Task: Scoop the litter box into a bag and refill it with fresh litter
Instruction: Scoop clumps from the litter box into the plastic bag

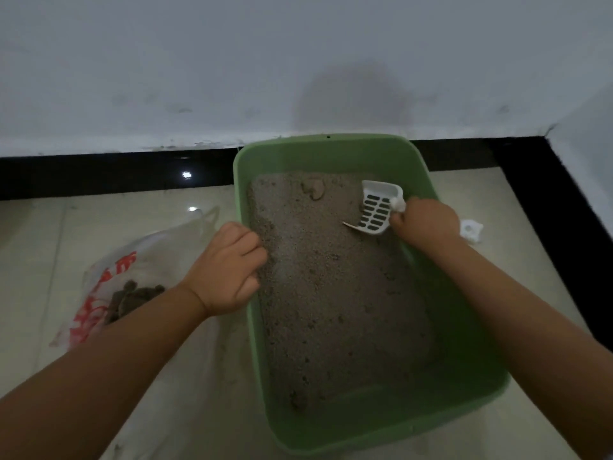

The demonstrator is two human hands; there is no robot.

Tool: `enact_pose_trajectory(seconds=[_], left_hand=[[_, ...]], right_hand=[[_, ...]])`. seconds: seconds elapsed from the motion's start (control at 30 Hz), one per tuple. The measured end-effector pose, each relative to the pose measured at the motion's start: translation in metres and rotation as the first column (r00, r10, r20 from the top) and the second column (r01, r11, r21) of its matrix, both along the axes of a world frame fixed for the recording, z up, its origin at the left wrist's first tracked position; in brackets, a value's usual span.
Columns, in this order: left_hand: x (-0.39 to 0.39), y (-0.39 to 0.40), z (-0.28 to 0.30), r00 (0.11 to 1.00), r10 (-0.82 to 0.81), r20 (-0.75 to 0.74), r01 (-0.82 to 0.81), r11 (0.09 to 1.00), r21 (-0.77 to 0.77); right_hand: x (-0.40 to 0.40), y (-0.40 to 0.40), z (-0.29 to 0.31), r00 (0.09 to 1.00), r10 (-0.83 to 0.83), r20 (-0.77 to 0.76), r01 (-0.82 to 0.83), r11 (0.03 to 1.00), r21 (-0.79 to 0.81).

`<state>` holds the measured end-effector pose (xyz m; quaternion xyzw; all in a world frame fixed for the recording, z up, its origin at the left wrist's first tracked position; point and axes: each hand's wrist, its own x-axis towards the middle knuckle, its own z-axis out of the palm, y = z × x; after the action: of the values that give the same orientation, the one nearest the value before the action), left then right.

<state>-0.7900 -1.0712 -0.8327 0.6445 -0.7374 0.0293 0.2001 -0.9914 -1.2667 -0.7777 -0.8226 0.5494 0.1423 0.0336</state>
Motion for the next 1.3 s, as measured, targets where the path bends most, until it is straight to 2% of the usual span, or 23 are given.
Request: enact_pose_trajectory(seconds=[0.27, 0.53, 0.73, 0.93, 1.03, 1.2, 1.3], left_hand=[[0.003, -0.003, -0.005, 0.999, -0.035, -0.011, 0.035, 0.999, 0.025], [0.002, -0.004, -0.006, 0.999, -0.022, -0.046, 0.024, 0.999, 0.026], [0.002, 0.000, -0.009, 0.999, -0.003, -0.052, 0.004, 1.000, 0.017], [0.001, -0.001, -0.007, 0.998, 0.019, -0.060, -0.019, 1.000, 0.002], [0.002, 0.000, -0.009, 0.998, 0.029, -0.058, -0.030, 0.999, -0.016], [0.000, 0.002, -0.006, 0.999, 0.047, -0.006, -0.047, 0.999, 0.001], [0.000, 0.002, -0.002, 0.999, 0.054, -0.001, -0.054, 0.997, 0.047]], right_hand=[[0.021, -0.009, -0.032, 0.968, 0.152, 0.199, -0.162, 0.986, 0.034], [0.041, 0.014, -0.061, 0.912, 0.102, 0.396, -0.164, 0.978, 0.126], [0.043, 0.034, -0.070, 0.831, 0.008, 0.556, -0.152, 0.965, 0.214], [0.017, 0.039, -0.045, 0.823, -0.033, 0.567, -0.085, 0.980, 0.179], [0.002, 0.047, -0.040, 0.871, -0.038, 0.491, -0.026, 0.992, 0.122], [-0.016, 0.074, -0.037, 0.920, 0.048, 0.389, -0.128, 0.975, 0.183], [-0.020, 0.083, -0.029, 0.905, -0.012, 0.425, -0.064, 0.984, 0.165]])
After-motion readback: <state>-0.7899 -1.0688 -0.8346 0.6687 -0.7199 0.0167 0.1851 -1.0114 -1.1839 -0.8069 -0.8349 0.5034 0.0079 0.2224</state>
